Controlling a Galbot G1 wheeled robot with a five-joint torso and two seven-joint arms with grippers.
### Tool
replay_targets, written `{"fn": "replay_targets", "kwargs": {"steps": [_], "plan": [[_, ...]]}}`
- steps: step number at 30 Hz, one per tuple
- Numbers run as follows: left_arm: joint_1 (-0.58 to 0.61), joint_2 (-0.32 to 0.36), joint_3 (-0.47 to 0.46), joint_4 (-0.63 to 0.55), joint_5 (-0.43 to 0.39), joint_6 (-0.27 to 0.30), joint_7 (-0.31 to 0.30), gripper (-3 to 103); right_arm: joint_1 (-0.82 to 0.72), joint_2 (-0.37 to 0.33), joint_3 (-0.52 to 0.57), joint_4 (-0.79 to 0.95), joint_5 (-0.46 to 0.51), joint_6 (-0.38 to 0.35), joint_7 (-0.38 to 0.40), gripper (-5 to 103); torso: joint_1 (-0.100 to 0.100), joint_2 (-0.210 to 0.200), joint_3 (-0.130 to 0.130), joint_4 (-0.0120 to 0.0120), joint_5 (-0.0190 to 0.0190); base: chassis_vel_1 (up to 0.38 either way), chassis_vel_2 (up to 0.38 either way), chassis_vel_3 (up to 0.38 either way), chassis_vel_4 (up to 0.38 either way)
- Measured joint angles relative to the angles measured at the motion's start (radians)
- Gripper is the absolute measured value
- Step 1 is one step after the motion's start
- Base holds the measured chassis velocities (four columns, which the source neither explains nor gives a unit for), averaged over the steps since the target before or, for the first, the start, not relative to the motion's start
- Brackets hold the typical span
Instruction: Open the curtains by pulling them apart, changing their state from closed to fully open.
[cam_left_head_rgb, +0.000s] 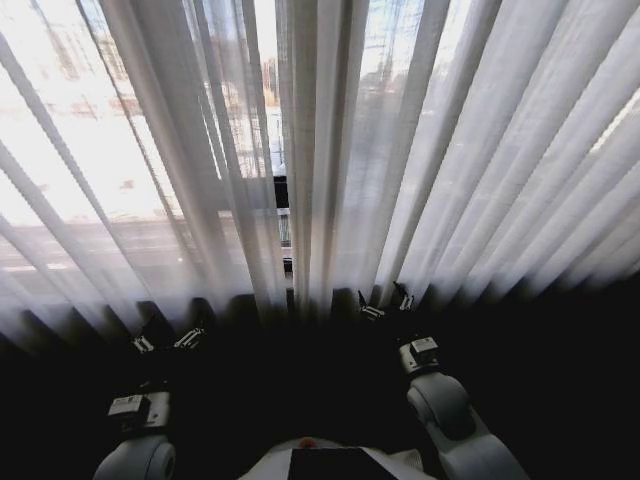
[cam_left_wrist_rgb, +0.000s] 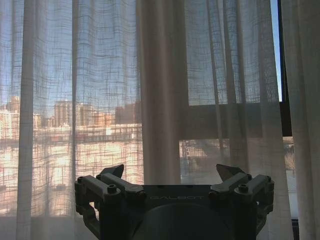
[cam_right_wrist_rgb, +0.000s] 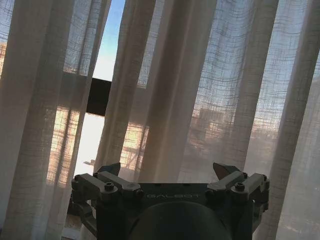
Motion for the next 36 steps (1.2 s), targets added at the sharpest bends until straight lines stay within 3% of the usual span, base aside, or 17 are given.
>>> {"fn": "replay_targets", "kwargs": {"steps": [16,23,36], "plan": [[0.001,-0.014,0.0,-0.002,0.009,0.0,0.0,100,0.015,-0.005,-0.001,-0.017,0.006,0.017,-0.001,100,0.0,0.0,0.0,0.0001,-0.0011,0.245,0.227,-0.244,-0.229],[0.003,-0.024,0.003,-0.004,0.015,-0.004,0.0,100,0.019,-0.007,-0.001,-0.022,0.007,0.018,-0.003,100,0.0,0.0,0.0,-0.0001,0.0008,0.005,0.007,-0.012,-0.012],[0.001,-0.032,0.003,0.006,0.021,-0.019,0.001,100,0.025,-0.01,-0.005,-0.026,0.007,0.024,-0.004,100,0.0,0.0,0.0,0.0001,-0.0003,-0.079,0.07,0.069,-0.052]]}}
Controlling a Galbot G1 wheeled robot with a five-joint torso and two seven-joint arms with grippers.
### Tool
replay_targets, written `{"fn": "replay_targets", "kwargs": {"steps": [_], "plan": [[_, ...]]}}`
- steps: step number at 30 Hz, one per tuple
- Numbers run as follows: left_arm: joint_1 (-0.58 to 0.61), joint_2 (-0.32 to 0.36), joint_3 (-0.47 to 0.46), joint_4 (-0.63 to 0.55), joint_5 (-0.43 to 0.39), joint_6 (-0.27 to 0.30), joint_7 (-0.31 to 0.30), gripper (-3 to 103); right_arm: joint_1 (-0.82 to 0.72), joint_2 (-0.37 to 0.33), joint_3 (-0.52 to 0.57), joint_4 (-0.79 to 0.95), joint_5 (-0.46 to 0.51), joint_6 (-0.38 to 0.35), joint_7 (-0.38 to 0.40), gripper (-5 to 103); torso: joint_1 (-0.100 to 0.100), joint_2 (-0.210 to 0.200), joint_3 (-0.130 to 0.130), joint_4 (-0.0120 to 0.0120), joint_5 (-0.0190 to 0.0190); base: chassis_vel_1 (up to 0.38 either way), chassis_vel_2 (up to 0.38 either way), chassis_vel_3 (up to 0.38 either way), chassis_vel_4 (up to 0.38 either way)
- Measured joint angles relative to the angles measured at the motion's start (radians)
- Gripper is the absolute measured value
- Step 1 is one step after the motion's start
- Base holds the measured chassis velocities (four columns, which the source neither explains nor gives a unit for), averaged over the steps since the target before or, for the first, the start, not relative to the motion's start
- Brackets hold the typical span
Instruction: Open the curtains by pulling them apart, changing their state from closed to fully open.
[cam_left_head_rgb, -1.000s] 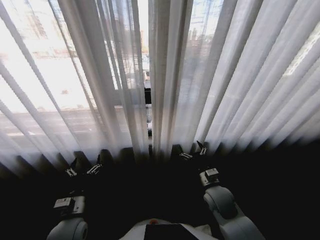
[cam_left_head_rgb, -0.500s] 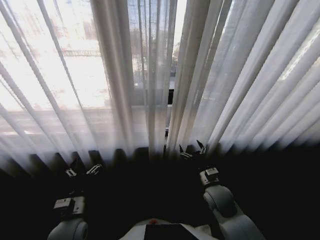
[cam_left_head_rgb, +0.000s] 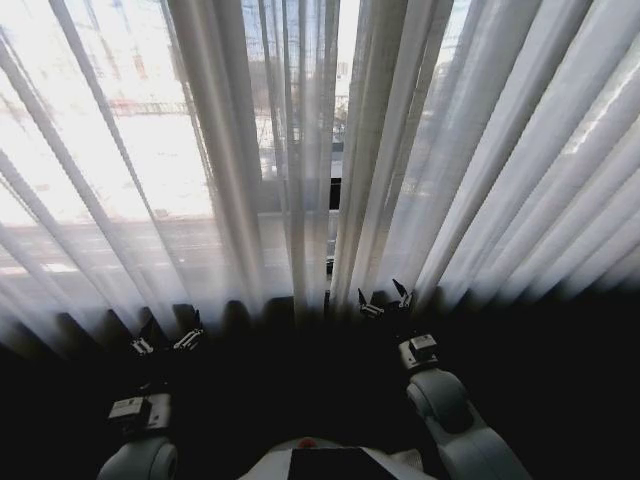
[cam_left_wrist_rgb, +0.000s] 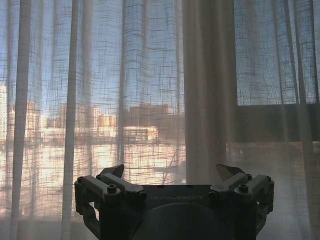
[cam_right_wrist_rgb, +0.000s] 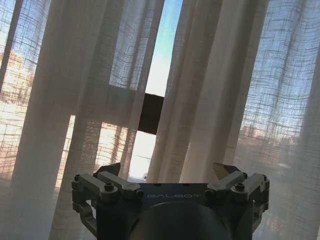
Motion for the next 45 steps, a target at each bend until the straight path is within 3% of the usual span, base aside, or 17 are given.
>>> {"fn": "replay_targets", "kwargs": {"steps": [13,19,28,31,36,45], "plan": [[-0.001,-0.012,0.0,-0.005,0.003,-0.004,0.0,100,0.005,0.0,-0.013,0.0,0.017,0.0,-0.019,100,0.001,-0.001,0.0,0.0,0.0003,-0.178,0.162,0.163,-0.144],[-0.017,-0.015,-0.002,-0.016,0.002,0.016,0.0,100,0.037,-0.003,-0.03,-0.013,0.09,-0.055,-0.023,100,0.0,0.0,0.0,-0.0002,0.0002,-0.01,0.014,0.019,-0.018],[-0.038,-0.02,-0.027,-0.045,-0.026,0.018,0.031,100,0.183,-0.018,-0.097,-0.098,0.183,-0.128,0.015,100,0.0,0.0,0.0,0.0,0.0002,0.0,0.0,0.0,0.0],[-0.01,-0.022,-0.022,-0.06,-0.027,0.011,0.047,100,0.291,-0.079,-0.131,-0.123,0.288,-0.188,0.043,100,0.0,0.0,0.0,0.0001,0.0003,0.0,0.0,0.0,0.0],[-0.01,-0.027,-0.009,-0.068,-0.013,0.002,0.051,100,0.35,-0.094,-0.153,-0.169,0.307,-0.19,0.045,100,0.0,0.0,0.0,-0.0002,0.0002,0.0,0.0,0.0,0.0],[0.0,-0.029,-0.031,-0.093,-0.009,0.02,0.052,100,0.485,-0.061,-0.227,-0.235,0.357,-0.2,0.051,100,0.0,0.0,0.0,0.0001,0.0002,0.0,0.0,0.0,0.0]]}}
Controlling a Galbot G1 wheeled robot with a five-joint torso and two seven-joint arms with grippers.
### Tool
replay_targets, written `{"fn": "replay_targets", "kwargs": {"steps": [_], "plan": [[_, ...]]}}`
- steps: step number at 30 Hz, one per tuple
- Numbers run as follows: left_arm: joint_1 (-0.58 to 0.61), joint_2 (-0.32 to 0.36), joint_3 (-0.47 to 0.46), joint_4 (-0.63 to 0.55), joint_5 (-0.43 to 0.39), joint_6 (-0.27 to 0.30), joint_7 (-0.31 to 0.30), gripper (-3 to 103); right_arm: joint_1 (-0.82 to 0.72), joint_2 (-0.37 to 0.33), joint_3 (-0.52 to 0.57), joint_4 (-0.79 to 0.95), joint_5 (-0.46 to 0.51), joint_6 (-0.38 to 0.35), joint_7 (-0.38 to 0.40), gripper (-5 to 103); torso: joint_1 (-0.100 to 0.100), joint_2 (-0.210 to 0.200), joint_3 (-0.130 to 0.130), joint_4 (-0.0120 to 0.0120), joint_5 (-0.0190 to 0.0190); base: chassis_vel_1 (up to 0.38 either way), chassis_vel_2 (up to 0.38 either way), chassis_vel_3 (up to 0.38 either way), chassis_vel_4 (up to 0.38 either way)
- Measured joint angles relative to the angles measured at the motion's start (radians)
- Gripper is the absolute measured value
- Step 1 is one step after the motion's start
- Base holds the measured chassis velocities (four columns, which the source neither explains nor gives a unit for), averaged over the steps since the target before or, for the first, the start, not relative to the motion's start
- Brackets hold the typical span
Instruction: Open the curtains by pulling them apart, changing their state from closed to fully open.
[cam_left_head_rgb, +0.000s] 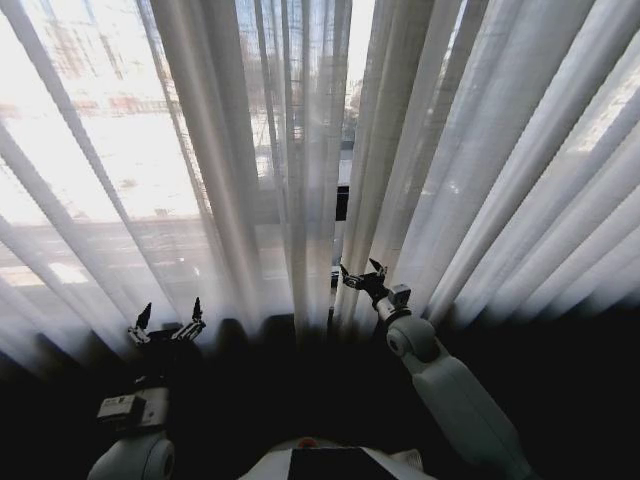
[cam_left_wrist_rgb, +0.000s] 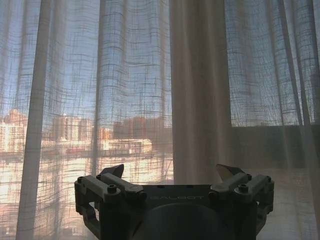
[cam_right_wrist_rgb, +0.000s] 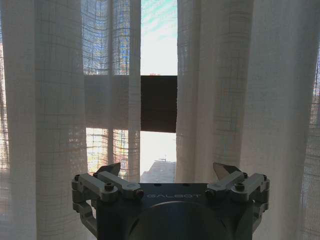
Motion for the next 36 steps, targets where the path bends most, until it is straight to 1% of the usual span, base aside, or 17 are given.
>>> {"fn": "replay_targets", "kwargs": {"steps": [2,3,7,12,17,22,25,30,36], "plan": [[0.014,-0.006,-0.006,-0.006,0.0,-0.001,-0.001,100,0.041,0.002,-0.031,-0.006,0.02,-0.017,0.02,100,0.0,0.0,0.0,0.0,-0.0003,0.0,0.0,0.0,0.0],[0.014,-0.006,-0.006,-0.006,0.0,-0.001,-0.001,100,0.041,0.002,-0.031,-0.006,0.02,-0.017,0.02,100,0.0,0.0,0.0,0.0,-0.0003,0.0,0.0,0.0,0.0],[0.05,-0.015,-0.006,-0.018,-0.001,-0.017,-0.001,100,0.106,0.0,-0.068,-0.045,0.032,-0.028,0.062,100,0.0,0.0,0.0,0.0,-0.0001,0.0,0.0,0.0,0.0],[0.067,-0.018,-0.005,-0.015,-0.001,-0.031,-0.001,100,0.119,-0.012,-0.065,-0.054,0.031,-0.033,0.088,100,0.0,0.0,0.0,-0.0001,0.0001,0.0,0.0,0.0,0.0],[0.068,-0.011,0.009,0.006,0.008,-0.045,-0.001,100,0.079,-0.033,-0.029,-0.03,0.03,-0.036,0.094,100,0.0,0.0,0.0,-0.0004,-0.0002,0.0,0.0,0.0,0.0],[0.07,-0.005,0.01,0.005,0.01,-0.048,-0.001,100,0.041,-0.036,0.005,-0.009,0.028,-0.036,0.1,100,0.0,0.0,0.0,-0.0002,-0.0001,0.0,0.0,0.0,0.0],[0.068,0.012,0.005,0.002,0.008,-0.046,-0.001,100,0.025,-0.041,0.015,-0.006,0.028,-0.035,0.1,100,0.0,0.0,0.0,-0.0004,0.0,0.0,0.0,0.0,0.0],[0.069,0.015,0.007,-0.004,0.008,-0.043,-0.002,100,0.073,-0.029,0.01,-0.059,0.03,-0.033,0.1,100,0.0,0.0,0.0,0.0,-0.0002,0.0,0.0,0.0,0.0],[0.077,0.014,0.008,-0.013,0.008,-0.043,-0.002,100,0.121,-0.026,-0.009,-0.1,0.036,-0.032,0.101,100,0.0,0.0,0.0,-0.0001,-0.0001,0.0,0.0,0.0,0.0]]}}
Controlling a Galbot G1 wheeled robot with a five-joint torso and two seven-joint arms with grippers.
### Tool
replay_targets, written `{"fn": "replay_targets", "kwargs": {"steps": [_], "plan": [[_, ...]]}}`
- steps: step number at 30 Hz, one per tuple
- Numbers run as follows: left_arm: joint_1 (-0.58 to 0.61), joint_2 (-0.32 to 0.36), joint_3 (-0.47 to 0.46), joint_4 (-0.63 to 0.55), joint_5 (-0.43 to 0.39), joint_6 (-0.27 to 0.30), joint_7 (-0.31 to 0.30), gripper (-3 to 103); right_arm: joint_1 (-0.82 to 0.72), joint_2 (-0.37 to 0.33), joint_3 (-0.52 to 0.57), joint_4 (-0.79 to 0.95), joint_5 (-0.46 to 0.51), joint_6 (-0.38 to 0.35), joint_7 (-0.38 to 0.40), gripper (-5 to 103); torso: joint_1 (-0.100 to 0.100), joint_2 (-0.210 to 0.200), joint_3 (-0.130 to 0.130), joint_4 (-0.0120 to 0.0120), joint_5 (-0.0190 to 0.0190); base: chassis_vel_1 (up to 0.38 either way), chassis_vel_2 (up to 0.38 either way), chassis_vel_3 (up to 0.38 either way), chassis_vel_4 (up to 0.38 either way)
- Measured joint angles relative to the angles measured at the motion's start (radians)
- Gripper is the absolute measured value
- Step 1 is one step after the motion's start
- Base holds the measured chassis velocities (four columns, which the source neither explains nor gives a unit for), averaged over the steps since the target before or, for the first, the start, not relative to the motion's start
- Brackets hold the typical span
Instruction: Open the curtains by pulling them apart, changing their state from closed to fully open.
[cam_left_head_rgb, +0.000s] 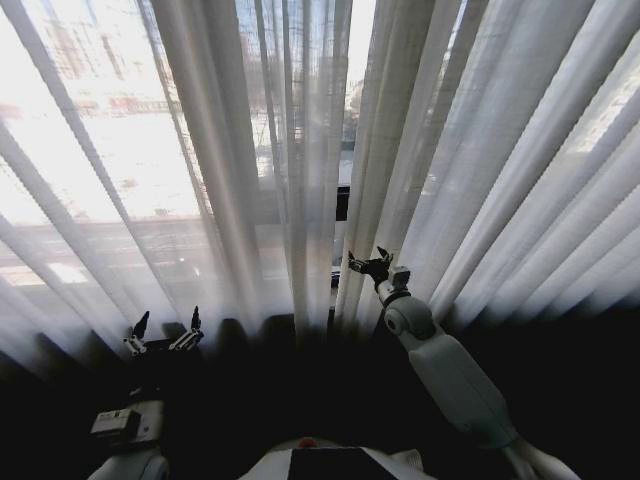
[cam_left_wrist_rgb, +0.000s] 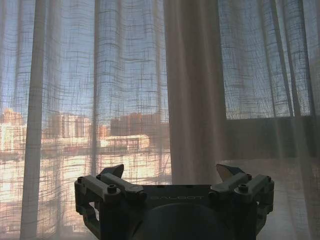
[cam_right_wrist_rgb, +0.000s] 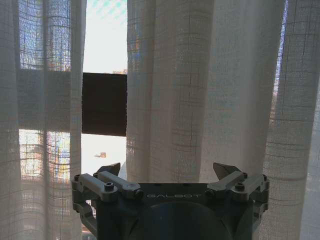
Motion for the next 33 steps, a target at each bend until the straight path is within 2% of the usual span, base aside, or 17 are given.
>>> {"fn": "replay_targets", "kwargs": {"steps": [6,7,9,13,15,16,18,21,23,24,27,31,33], "plan": [[0.0,0.004,-0.001,-0.002,0.0,0.001,-0.001,100,0.046,0.006,-0.031,-0.041,0.007,0.0,0.019,100,0.0,0.0,0.0,0.0,0.0,0.0,0.0,0.0,0.0],[0.0,0.003,-0.001,-0.002,0.0,0.002,-0.001,100,0.051,0.007,-0.035,-0.045,0.01,0.0,0.024,103,0.0,0.0,0.0,0.0,-0.0001,0.0,0.0,0.0,0.0],[0.004,0.002,0.0,-0.002,0.0,0.002,-0.001,100,0.06,0.01,-0.041,-0.053,0.013,0.0,0.034,99,0.0,0.0,0.0,-0.0001,-0.0001,0.0,0.0,0.0,0.0],[0.014,0.012,-0.007,-0.003,-0.002,0.0,-0.001,100,0.074,0.018,-0.049,-0.06,0.015,0.0,0.051,79,0.0,0.0,0.0,0.0,0.0,0.0,0.0,0.0,0.0],[0.014,0.013,-0.007,-0.003,-0.003,0.0,-0.001,100,0.075,0.019,-0.05,-0.06,0.015,0.0,0.052,79,0.0,0.0,0.0,0.0,0.0,0.0,0.0,0.0,0.0],[0.014,0.018,-0.008,-0.005,-0.004,0.0,-0.001,100,0.077,0.021,-0.051,-0.06,0.015,0.0,0.055,68,0.0,0.0,0.0,0.0,-0.0002,0.0,0.0,0.0,0.0],[0.014,0.02,-0.008,-0.007,-0.004,0.0,-0.001,100,0.078,0.023,-0.051,-0.06,0.015,0.0,0.056,68,0.0,0.0,0.0,0.0,-0.0001,0.0,0.0,0.0,0.0],[0.012,0.033,-0.004,-0.011,-0.006,0.006,-0.001,100,0.076,0.032,-0.048,-0.056,0.015,0.0,0.061,51,0.0,0.0,0.0,0.0,0.0,0.0,0.0,0.0,0.0],[0.012,0.034,-0.004,-0.012,-0.006,0.007,-0.001,100,0.076,0.033,-0.048,-0.056,0.015,0.0,0.062,51,0.0,0.0,0.0,0.0,0.0,0.0,0.0,0.0,0.0],[0.01,0.041,-0.002,-0.013,-0.007,0.011,-0.001,100,0.07,0.036,-0.044,-0.052,0.015,0.0,0.065,41,0.0,0.0,0.0,-0.0001,0.0,0.0,0.0,0.0,0.0],[0.01,0.045,-0.001,-0.013,-0.008,0.012,-0.002,100,0.063,0.037,-0.039,-0.044,0.014,0.0,0.065,35,0.0,0.0,0.0,0.0,0.0,0.0,0.0,0.0,0.0],[0.014,0.055,0.0,-0.013,-0.012,0.012,-0.002,100,0.048,0.035,-0.022,-0.026,0.014,0.0,0.066,14,0.0,0.0,0.0,0.0,0.0001,0.0,0.0,0.0,0.0],[0.013,0.057,0.0,-0.013,-0.013,0.012,-0.002,100,0.047,0.034,-0.018,-0.025,0.014,0.0,0.066,14,0.0,0.0,0.0,-0.0001,0.0,0.0,0.0,0.0,0.0]]}}
